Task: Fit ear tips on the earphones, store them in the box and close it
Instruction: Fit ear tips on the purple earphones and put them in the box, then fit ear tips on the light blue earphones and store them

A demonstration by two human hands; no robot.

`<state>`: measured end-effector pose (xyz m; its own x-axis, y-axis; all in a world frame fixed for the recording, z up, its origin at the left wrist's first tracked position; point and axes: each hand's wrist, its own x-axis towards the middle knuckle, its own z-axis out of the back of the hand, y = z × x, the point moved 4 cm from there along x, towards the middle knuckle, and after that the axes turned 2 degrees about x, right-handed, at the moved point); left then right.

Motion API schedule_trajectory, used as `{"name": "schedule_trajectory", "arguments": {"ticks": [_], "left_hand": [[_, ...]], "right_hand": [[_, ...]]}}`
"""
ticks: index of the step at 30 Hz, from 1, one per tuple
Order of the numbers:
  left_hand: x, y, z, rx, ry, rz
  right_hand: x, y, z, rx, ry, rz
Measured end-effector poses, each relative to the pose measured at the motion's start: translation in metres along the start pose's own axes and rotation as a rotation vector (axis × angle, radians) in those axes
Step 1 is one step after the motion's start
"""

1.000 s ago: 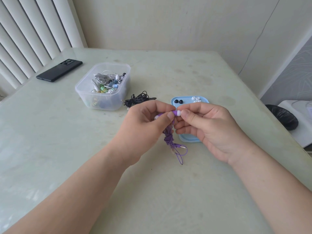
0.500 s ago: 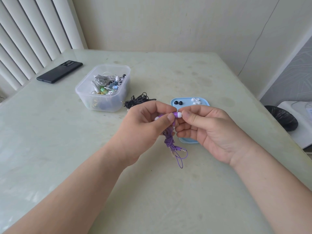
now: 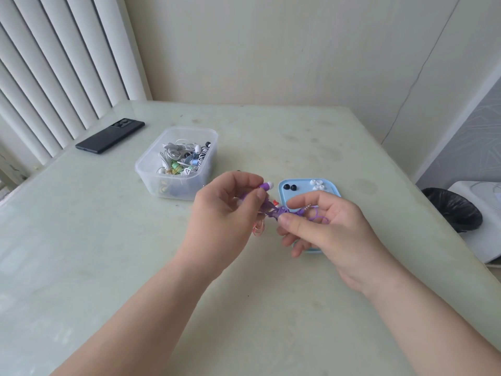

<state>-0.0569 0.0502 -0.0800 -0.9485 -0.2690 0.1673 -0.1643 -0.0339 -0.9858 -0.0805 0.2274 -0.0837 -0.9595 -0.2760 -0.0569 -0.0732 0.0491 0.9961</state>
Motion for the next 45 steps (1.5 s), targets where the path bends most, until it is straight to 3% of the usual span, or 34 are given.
{"name": "schedule_trajectory", "arguments": {"ticks": [10, 18, 23, 26, 33, 41, 45], "left_hand": [[-0.007, 0.001, -0.014, 0.244, 0.231, -0.018], [0.009, -0.029, 0.005, 0.243, 0.059, -0.033], [0.07, -0.056, 0.064, 0.532, -0.175, -0.084], [0.102, -0.054, 0.094, 0.701, -0.198, -0.05], [0.127, -0.023, 0.111, 1.186, 0.04, 0.073], [0.117, -0.028, 0.104, 1.235, 0.101, -0.012], [0.11, -0.027, 0.1, 1.31, 0.159, 0.056]], "right_hand": [[0.005, 0.004, 0.001, 0.064, -0.069, 0.003], [0.021, 0.029, -0.018, -0.165, -0.127, 0.026], [0.049, 0.048, -0.047, -0.17, -0.063, 0.017], [0.059, 0.051, -0.065, -0.12, -0.01, -0.023], [0.065, 0.048, -0.081, -0.093, 0.042, -0.054], [0.064, 0.051, -0.07, -0.115, -0.014, -0.028], [0.06, 0.047, -0.053, -0.141, -0.051, -0.028]]}}
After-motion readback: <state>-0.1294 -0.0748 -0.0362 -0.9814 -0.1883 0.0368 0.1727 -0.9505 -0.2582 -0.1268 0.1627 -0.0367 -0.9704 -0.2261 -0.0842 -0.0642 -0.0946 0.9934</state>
